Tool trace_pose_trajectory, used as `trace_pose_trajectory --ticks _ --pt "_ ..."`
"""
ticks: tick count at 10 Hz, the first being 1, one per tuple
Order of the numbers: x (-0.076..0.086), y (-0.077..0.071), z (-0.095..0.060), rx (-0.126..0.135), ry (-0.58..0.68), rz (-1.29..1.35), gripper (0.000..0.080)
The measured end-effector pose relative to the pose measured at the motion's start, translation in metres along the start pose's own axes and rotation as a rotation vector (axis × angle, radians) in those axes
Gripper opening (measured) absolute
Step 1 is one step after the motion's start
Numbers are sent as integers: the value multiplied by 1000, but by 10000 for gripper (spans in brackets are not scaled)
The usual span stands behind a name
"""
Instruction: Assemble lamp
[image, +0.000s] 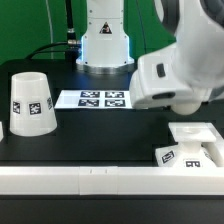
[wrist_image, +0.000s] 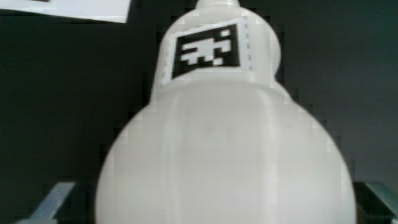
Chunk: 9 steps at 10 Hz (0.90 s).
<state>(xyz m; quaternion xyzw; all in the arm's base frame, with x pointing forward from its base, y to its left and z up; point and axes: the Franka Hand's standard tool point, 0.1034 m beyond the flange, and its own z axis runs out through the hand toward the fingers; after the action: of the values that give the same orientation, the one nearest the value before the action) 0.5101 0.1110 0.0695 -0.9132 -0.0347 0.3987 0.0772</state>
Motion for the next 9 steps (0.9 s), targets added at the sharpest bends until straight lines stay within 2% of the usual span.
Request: trace_pose_trajectory --ticks 2,4,5,7,8,9 --pt "-8 3 -51 6 72 -72 576" --pt "-5 3 -55 5 101 -75 576" --pt "5 3 -61 1 187 -72 576" --pt "4 6 -67 -13 313 -79 576" --pt "7 11 -84 -27 399 -122 576" --pt "4 13 -107 -43 503 -142 577"
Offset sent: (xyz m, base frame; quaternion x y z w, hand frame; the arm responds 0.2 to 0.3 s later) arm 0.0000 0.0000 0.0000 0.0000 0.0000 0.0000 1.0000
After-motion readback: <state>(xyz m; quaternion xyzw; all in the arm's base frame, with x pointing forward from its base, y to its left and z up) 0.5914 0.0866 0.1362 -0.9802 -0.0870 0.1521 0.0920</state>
